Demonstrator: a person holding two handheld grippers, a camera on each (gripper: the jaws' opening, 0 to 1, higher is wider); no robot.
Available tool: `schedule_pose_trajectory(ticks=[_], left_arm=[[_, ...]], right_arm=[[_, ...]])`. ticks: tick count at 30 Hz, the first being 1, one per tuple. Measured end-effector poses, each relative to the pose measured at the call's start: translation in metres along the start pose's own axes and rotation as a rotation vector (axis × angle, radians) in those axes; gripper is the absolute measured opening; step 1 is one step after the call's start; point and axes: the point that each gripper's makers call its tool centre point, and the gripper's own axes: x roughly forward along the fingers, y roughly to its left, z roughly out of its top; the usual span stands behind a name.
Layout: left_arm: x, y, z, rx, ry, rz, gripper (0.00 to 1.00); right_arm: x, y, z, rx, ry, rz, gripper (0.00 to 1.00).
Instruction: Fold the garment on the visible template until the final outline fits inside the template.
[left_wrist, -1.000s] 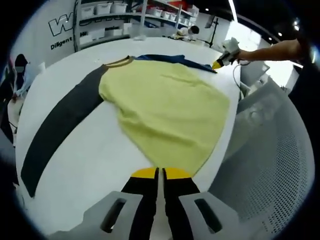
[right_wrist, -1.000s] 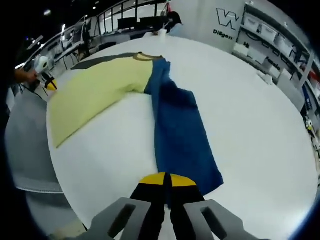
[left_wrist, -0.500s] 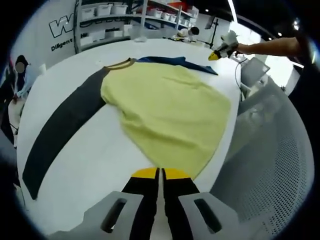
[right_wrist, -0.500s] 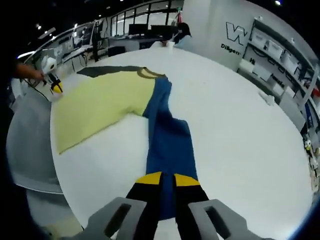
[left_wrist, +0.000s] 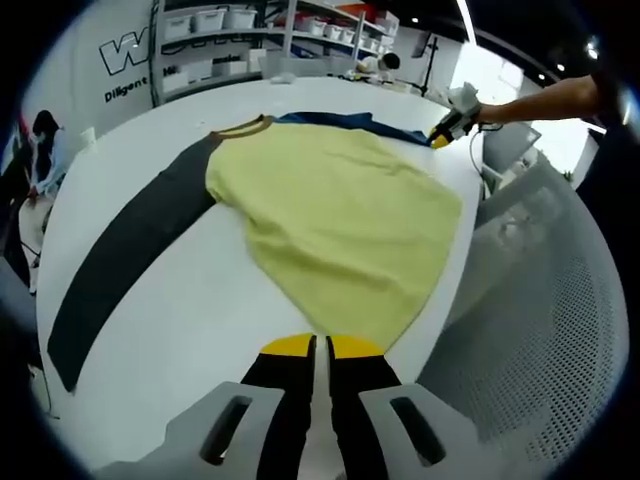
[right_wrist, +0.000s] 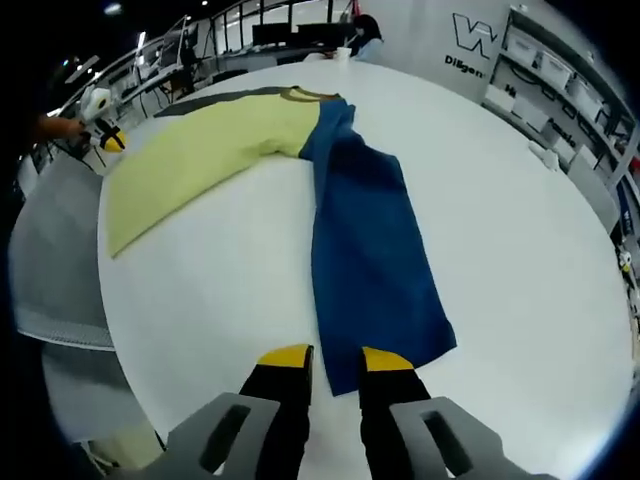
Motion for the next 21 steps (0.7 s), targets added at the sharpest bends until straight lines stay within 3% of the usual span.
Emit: schedule_pose_trajectory(ticks=[3, 6, 9, 11, 15, 21], left_arm=[[-0.001, 0.001, -0.001, -0.001, 0.001, 0.003, 0.05], [-0.002, 0.001, 0.000, -0.001, -0.002, 0.007, 0.04], [-0.002, 0.001, 0.001, 0.002, -0.003, 0.009, 0.04], [-0.002, 0.001, 0.002, 0.003, -0.004, 0.010, 0.04], [-0.002, 0.003, 0.003, 0.000, -0.010, 0.014, 0.04], [-0.002, 0.003, 0.004, 0.008, -0.008, 0.013, 0.04]], right_arm=[[0.000, -0.003, -0.001, -0.068, 0.013, -0.018, 0.00], [0.001, -0.003, -0.001, -0.068, 0.030, -0.027, 0.00], [0.000, -0.001, 0.000, -0.016, 0.055, -0.020, 0.00], [-0.002, 0.002, 0.007, -0.001, 0.037, 0.002, 0.00], [-0.013, 0.001, 0.035, 0.019, -0.039, 0.023, 0.00], [-0.037, -0.016, 0.083, 0.043, -0.152, 0.007, 0.00]])
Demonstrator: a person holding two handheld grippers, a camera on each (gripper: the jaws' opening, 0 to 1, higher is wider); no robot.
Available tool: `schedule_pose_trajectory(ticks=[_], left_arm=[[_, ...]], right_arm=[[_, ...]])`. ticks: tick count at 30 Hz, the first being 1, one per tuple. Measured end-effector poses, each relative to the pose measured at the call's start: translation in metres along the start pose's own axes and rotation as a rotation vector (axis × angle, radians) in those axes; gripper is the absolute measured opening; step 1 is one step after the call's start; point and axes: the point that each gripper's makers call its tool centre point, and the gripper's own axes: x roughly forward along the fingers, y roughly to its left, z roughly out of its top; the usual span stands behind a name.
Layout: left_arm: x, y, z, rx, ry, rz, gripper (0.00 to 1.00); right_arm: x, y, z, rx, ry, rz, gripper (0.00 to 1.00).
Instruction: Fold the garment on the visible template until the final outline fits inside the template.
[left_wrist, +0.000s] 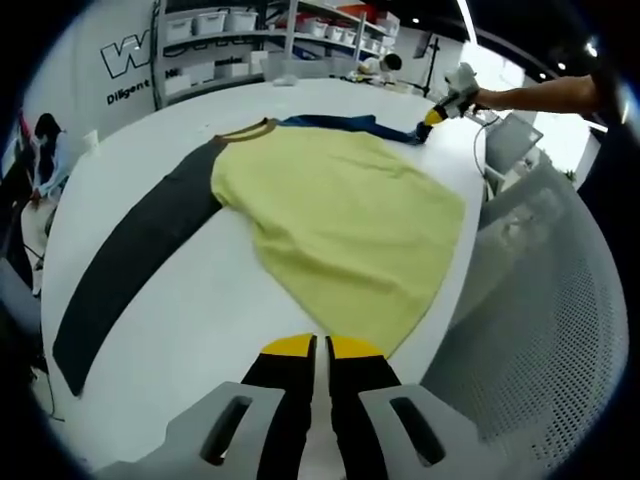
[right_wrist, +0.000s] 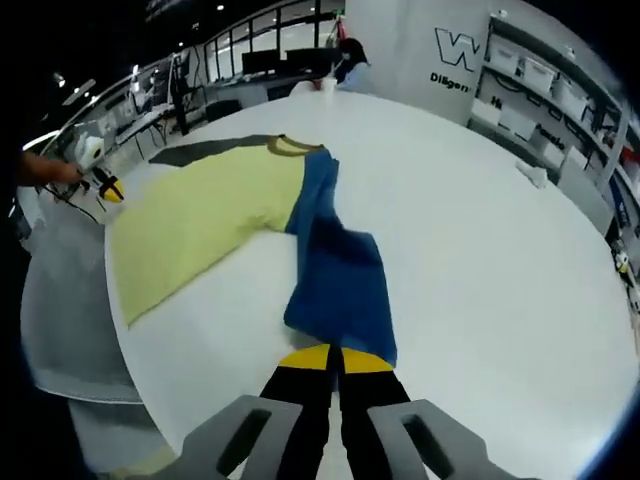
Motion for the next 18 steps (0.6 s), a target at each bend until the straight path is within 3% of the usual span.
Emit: schedule_pose_trajectory(ticks=[7, 18], left_arm=[[-0.001, 0.002, 0.002, 0.007, 0.000, 0.003, 0.05], [-0.003, 0.002, 0.005, 0.013, 0.000, 0.005, 0.05]], right_arm=[[-0.022, -0.028, 0.052, 0.046, -0.115, -0.061, 0.00], [-0.048, -0.078, 0.088, 0.180, -0.215, -0.169, 0.00]])
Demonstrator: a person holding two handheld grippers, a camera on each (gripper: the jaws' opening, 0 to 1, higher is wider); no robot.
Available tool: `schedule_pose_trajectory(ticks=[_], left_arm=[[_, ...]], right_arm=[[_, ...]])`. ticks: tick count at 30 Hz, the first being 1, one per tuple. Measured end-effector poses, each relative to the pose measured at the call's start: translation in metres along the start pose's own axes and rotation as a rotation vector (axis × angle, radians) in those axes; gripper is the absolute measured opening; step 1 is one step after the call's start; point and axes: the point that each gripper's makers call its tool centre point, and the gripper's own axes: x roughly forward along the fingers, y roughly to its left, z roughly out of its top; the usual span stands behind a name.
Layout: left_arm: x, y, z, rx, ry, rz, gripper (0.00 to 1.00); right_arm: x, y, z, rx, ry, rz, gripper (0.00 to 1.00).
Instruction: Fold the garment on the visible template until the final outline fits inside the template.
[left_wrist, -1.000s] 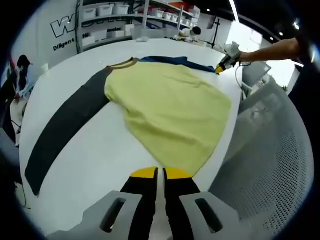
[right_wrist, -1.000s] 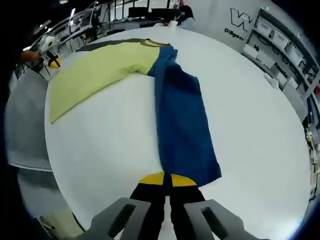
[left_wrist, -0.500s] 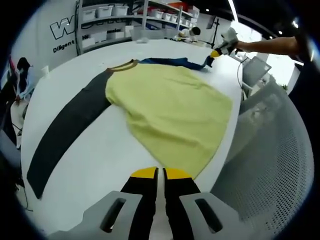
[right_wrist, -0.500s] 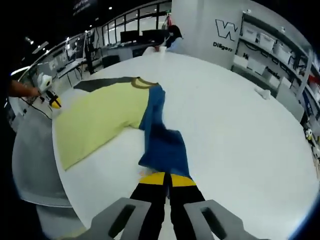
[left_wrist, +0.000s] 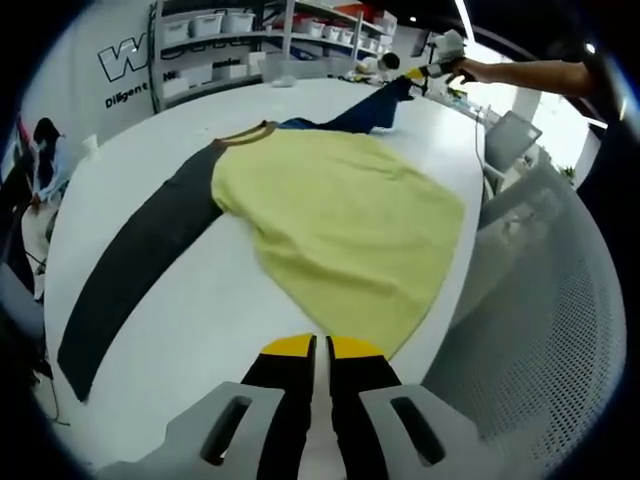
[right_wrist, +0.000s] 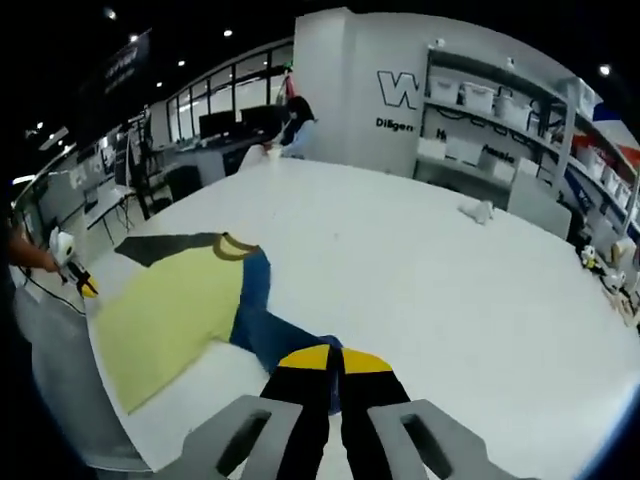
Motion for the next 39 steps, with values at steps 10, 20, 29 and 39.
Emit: schedule_pose_trajectory(ticks=[10, 20, 29, 39], left_arm=[[-0.002, 0.005, 0.001, -0.001, 0.003, 0.008, 0.05], [-0.004, 0.007, 0.004, 0.001, 0.014, 0.014, 0.05], [-0.005, 0.010, 0.005, 0.008, 0.049, 0.017, 0.05], [0.003, 0.009, 0.016, 0.022, 0.059, 0.007, 0.06]], right_arm=[[0.000, -0.047, 0.003, 0.073, 0.007, -0.101, 0.00], [0.006, -0.073, -0.040, 0.191, 0.132, -0.158, 0.00], [0.023, -0.079, -0.063, 0.272, 0.206, -0.144, 0.00], [0.016, -0.059, -0.050, 0.342, 0.196, -0.041, 0.00]])
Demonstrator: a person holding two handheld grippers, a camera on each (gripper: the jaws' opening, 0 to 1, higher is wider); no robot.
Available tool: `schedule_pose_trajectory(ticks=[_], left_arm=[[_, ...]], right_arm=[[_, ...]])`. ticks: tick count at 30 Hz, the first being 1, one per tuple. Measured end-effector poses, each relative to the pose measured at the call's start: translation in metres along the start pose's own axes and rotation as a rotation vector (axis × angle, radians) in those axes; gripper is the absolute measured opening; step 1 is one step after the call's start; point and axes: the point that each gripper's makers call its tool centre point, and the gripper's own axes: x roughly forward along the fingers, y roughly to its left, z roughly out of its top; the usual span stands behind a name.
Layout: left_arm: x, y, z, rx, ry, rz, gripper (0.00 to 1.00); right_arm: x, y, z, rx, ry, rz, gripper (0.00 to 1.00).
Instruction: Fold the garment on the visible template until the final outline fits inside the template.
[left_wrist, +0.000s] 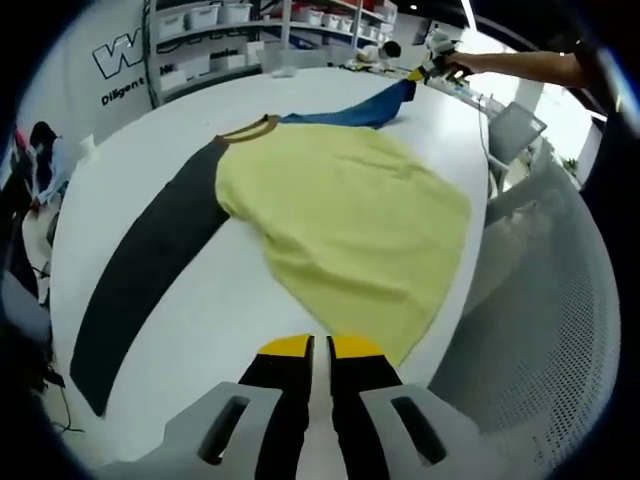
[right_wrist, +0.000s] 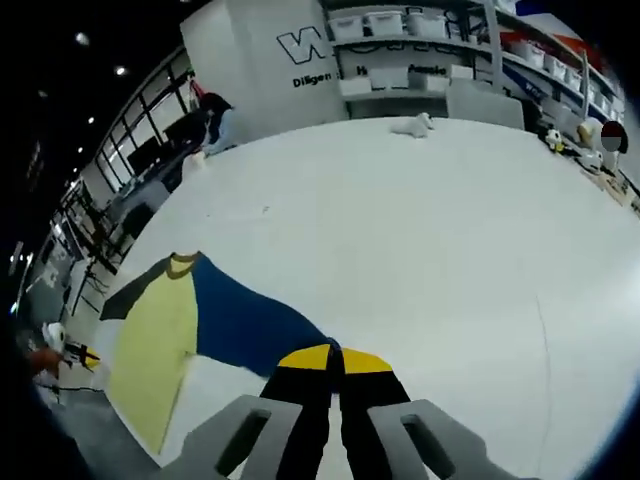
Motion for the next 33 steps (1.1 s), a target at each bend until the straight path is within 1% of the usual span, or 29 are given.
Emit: schedule_pose_trajectory(ticks=[2, 5, 6, 7, 8, 10, 12, 14, 16, 20, 24, 25, 26, 28, 29, 30, 31, 33], left_arm=[[0.002, 0.000, 0.003, 0.006, -0.007, -0.001, 0.06], [0.003, 0.001, 0.007, 0.022, -0.017, 0.001, 0.07], [0.004, 0.001, 0.008, 0.022, -0.017, 0.000, 0.07], [0.005, 0.001, 0.009, 0.023, -0.017, -0.002, 0.08], [0.005, 0.001, 0.009, 0.024, -0.017, -0.002, 0.07], [0.005, 0.001, 0.010, 0.027, -0.019, -0.004, 0.07], [0.006, 0.001, 0.009, 0.029, -0.013, -0.006, 0.07], [0.006, 0.001, 0.009, 0.030, -0.012, -0.005, 0.07], [0.006, 0.001, 0.009, 0.027, -0.010, -0.006, 0.07], [0.007, 0.001, 0.011, 0.025, -0.008, -0.007, 0.07], [0.008, 0.000, 0.013, 0.028, -0.006, -0.005, 0.07], [0.007, 0.000, 0.013, 0.028, -0.006, -0.005, 0.07], [0.007, 0.000, 0.014, 0.027, -0.005, -0.004, 0.07], [0.006, 0.001, 0.013, 0.025, -0.001, -0.001, 0.07], [0.005, 0.003, 0.013, 0.022, 0.000, 0.003, 0.07], [0.005, 0.004, 0.013, 0.018, 0.000, 0.006, 0.07], [0.004, 0.005, 0.013, 0.013, 0.003, 0.008, 0.07], [0.003, 0.006, 0.012, 0.008, 0.008, 0.013, 0.07]], right_arm=[[-0.005, 0.000, -0.003, -0.012, -0.002, 0.004, 0.00], [-0.012, -0.006, -0.006, -0.012, -0.006, -0.002, 0.00], [-0.016, -0.006, -0.008, 0.008, -0.004, 0.001, 0.00], [-0.019, -0.003, -0.009, 0.034, -0.010, 0.020, 0.00], [-0.025, 0.005, -0.011, 0.089, -0.017, 0.053, 0.00], [-0.033, 0.015, -0.013, 0.166, -0.019, 0.091, 0.00], [-0.037, 0.015, -0.013, 0.206, -0.015, 0.103, 0.00], [-0.037, 0.009, -0.013, 0.203, -0.016, 0.092, 0.00], [-0.032, 0.002, -0.017, 0.220, 0.006, 0.068, 0.00], [-0.015, -0.011, -0.027, 0.238, 0.047, 0.035, 0.00], [0.007, -0.025, -0.034, 0.213, 0.070, -0.010, 0.00], [0.012, -0.030, -0.032, 0.171, 0.057, -0.031, 0.00], [0.015, -0.033, -0.029, 0.147, 0.044, -0.045, 0.00], [0.022, -0.038, -0.023, 0.087, 0.023, -0.057, 0.00], [0.026, -0.041, -0.017, 0.051, -0.002, -0.070, 0.00], [0.029, -0.045, -0.012, 0.007, -0.019, -0.080, 0.00], [0.031, -0.051, -0.008, -0.048, -0.039, -0.111, 0.00], [0.037, -0.061, -0.004, -0.125, -0.043, -0.132, 0.00]])
